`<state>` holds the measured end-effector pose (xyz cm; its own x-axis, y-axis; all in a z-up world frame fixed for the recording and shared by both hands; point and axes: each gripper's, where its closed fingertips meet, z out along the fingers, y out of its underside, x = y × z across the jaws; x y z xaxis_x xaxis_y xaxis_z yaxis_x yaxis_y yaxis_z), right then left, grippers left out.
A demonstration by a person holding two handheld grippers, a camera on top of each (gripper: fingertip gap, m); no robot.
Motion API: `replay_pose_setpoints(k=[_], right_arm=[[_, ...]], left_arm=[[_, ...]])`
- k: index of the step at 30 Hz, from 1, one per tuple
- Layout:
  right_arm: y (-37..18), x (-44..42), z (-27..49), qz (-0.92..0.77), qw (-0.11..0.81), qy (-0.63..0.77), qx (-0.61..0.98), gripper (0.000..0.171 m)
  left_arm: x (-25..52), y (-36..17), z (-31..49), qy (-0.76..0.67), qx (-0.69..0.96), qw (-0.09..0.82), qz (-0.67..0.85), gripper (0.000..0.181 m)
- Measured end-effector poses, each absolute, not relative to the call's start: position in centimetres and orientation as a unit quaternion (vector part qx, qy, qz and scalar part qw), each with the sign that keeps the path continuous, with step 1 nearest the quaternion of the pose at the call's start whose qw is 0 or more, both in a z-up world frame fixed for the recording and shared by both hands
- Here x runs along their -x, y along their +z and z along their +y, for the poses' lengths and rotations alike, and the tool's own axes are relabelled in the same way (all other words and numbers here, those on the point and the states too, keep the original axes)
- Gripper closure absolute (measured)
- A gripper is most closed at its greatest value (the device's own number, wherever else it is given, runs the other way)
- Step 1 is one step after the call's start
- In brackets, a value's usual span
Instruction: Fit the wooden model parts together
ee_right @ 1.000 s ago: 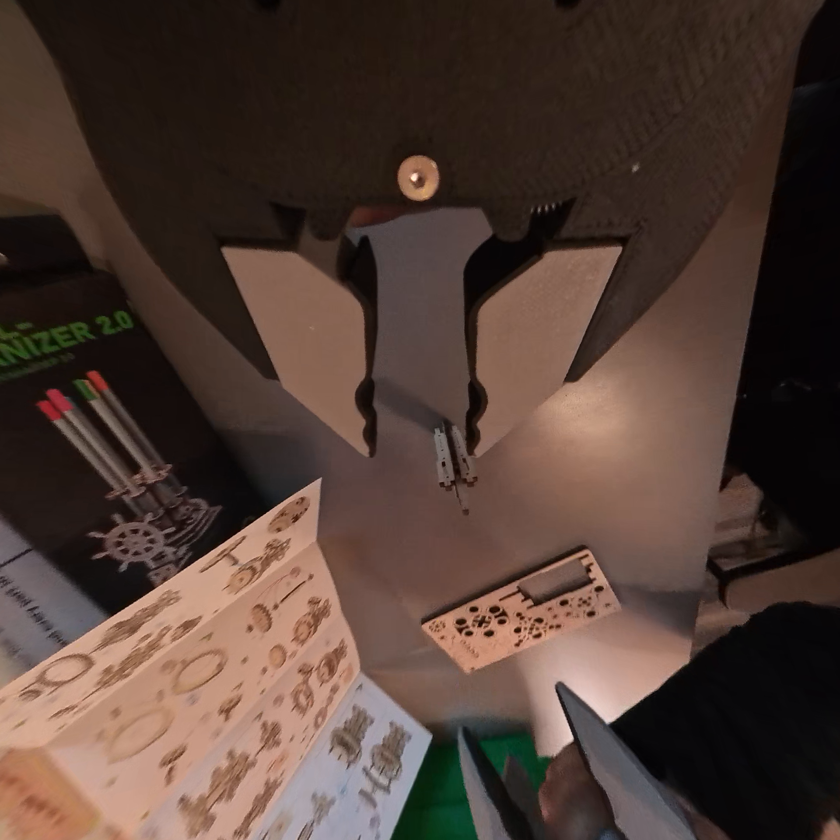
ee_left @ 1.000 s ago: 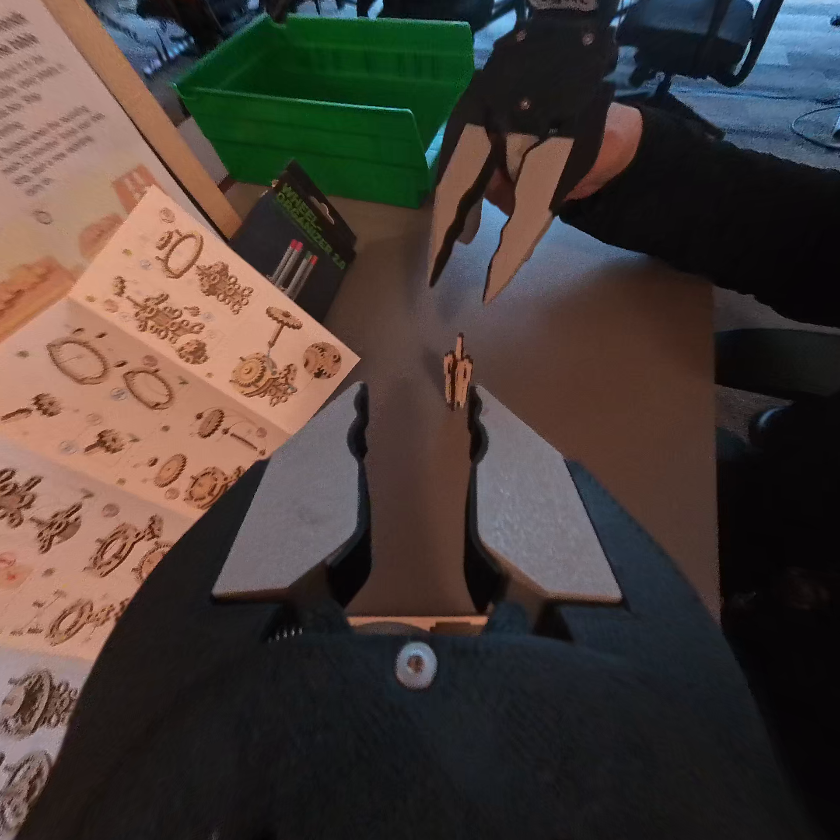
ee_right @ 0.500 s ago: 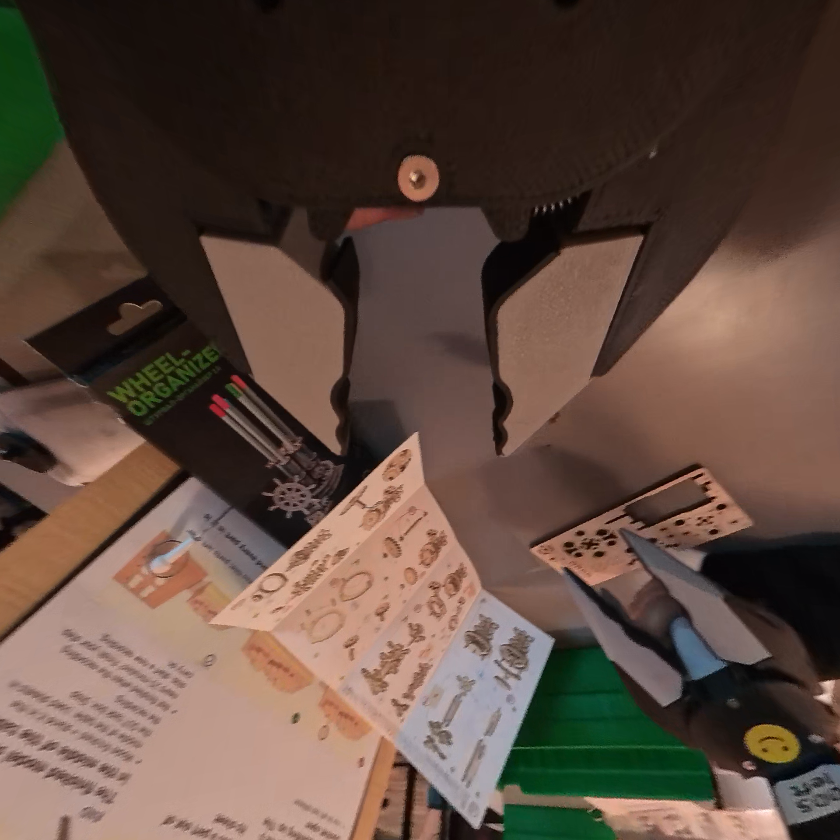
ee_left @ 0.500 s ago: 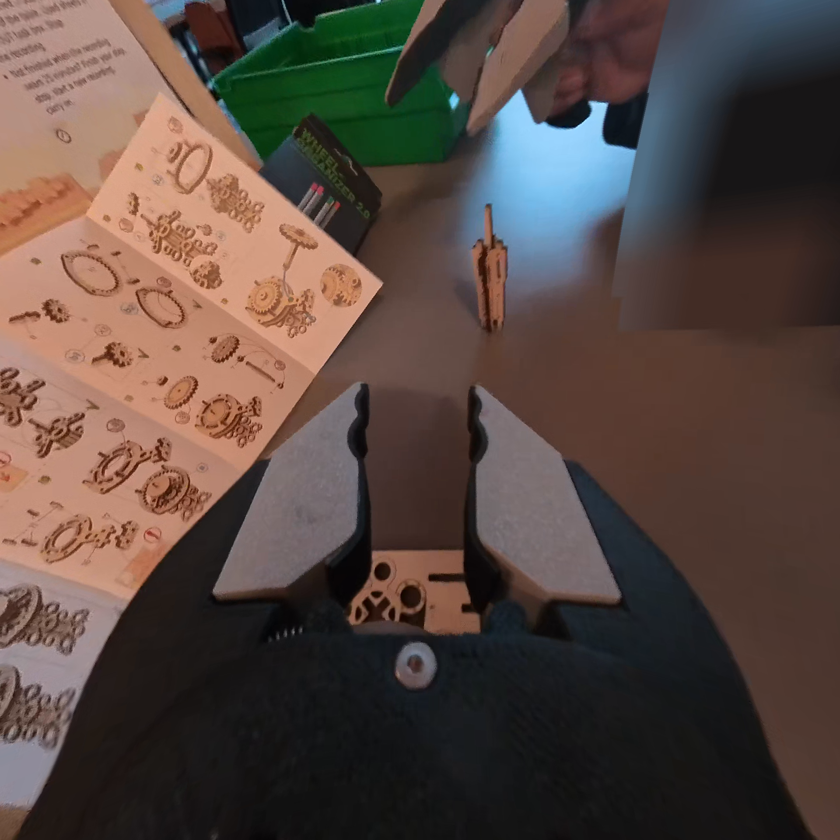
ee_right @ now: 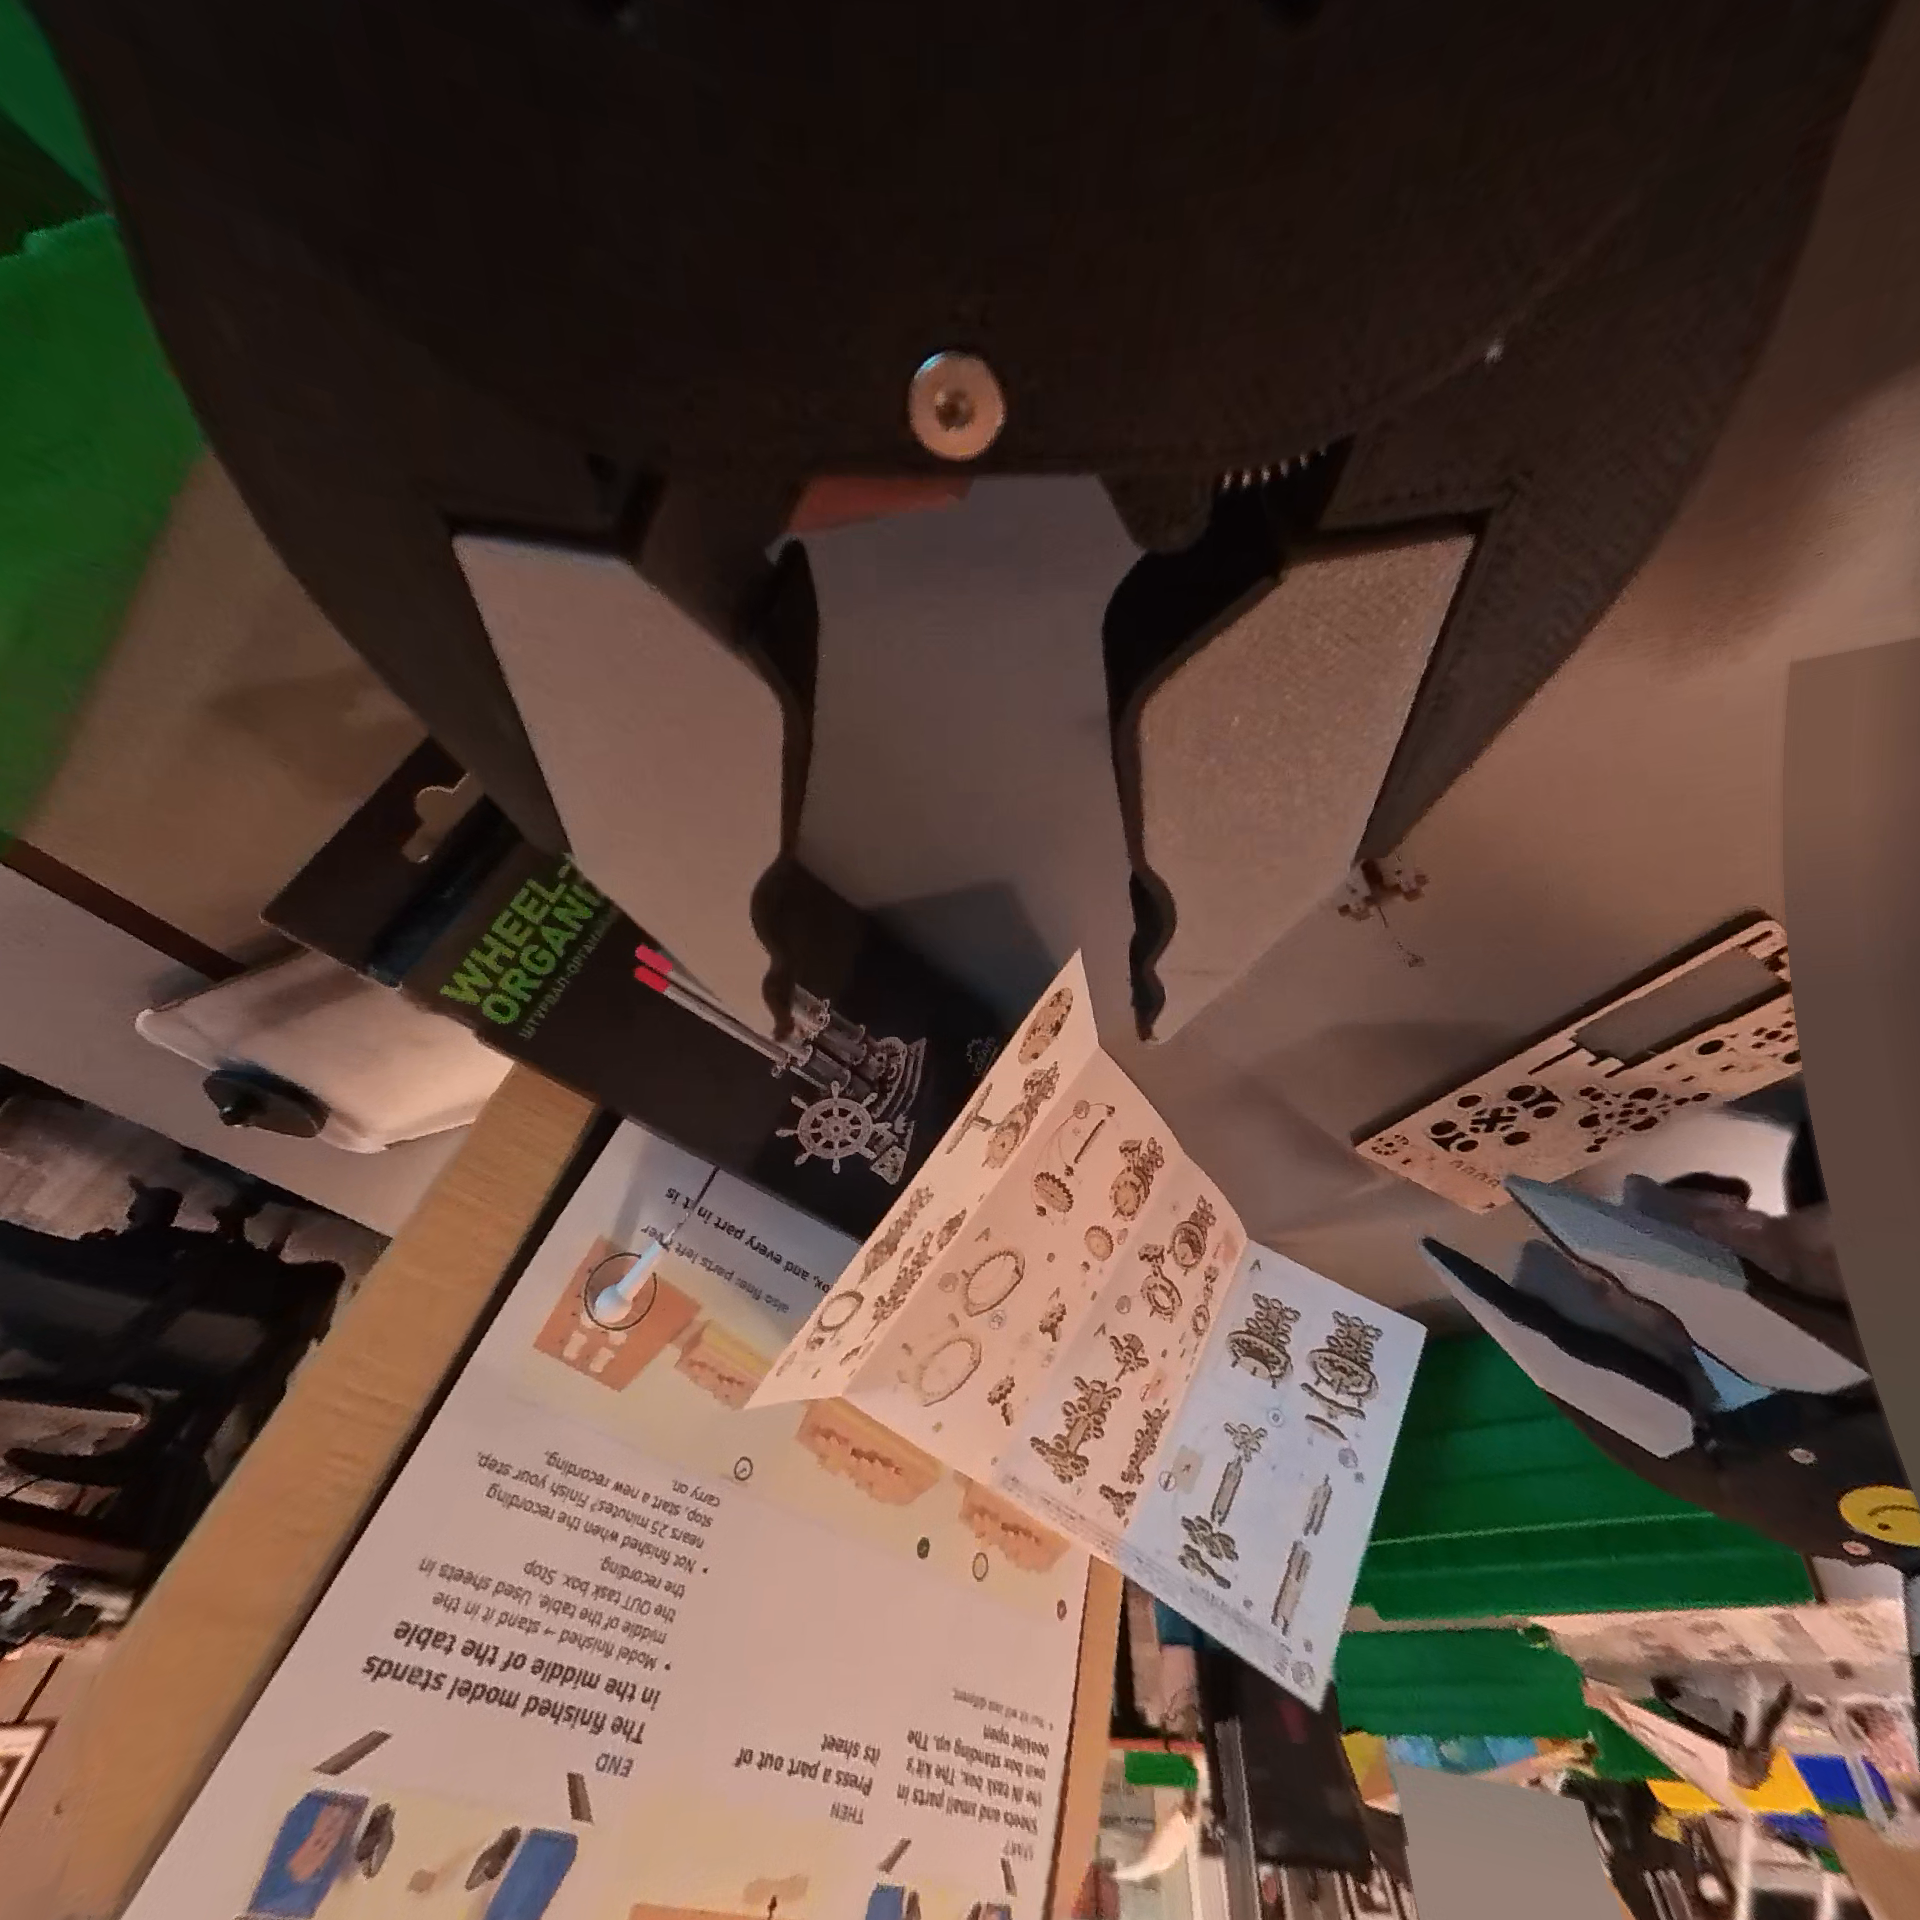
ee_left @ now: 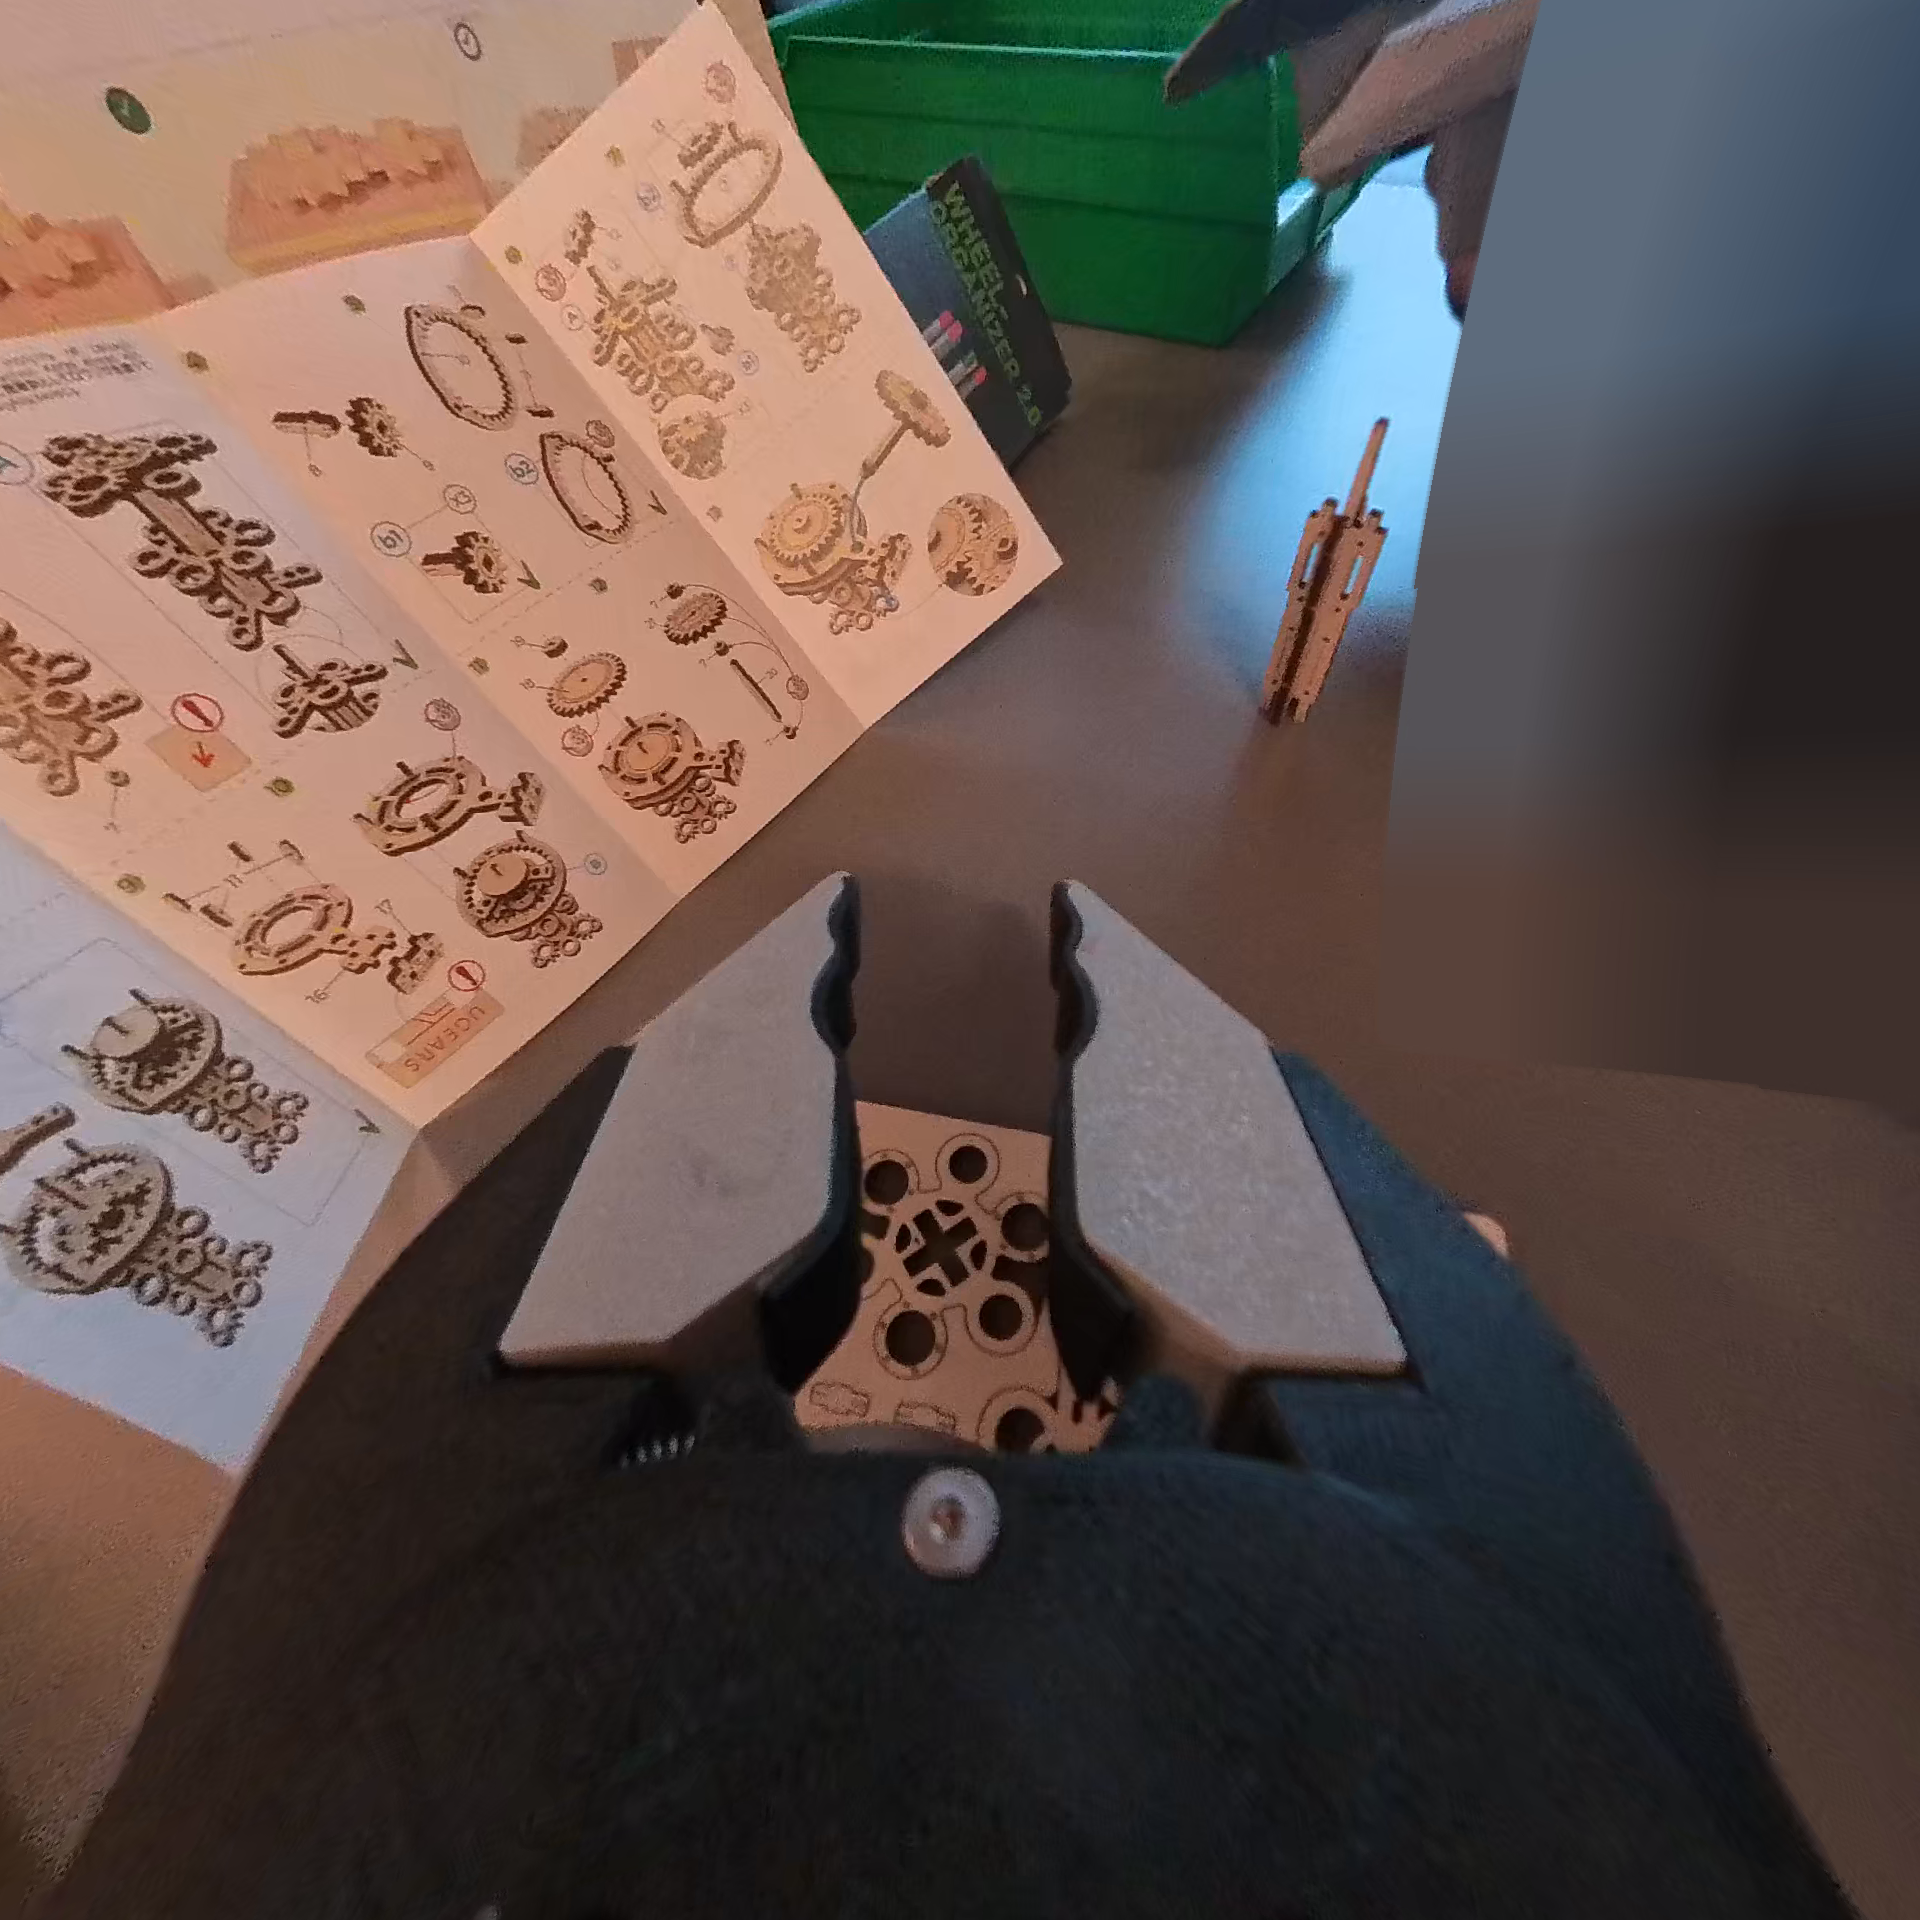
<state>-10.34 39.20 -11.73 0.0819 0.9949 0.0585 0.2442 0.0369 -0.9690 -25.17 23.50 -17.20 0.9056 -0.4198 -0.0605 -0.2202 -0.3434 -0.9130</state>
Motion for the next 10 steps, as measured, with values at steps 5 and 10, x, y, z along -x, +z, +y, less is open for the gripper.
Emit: replay_pose_setpoints(k=[5, 10], right_arm=[[-13.2, 10.4, 39.3, -0.552, 0.462, 0.393, 0.572, 0.102], [-13.7, 10.5, 38.5, -0.559, 0.456, 0.397, 0.568, 0.102]], left_arm=[[24.4, -17.5, 23.5, -0.102, 0.816, 0.534, 0.197, 0.147], [24.9, -17.7, 23.8, -0.099, 0.82, 0.534, 0.182, 0.146]])
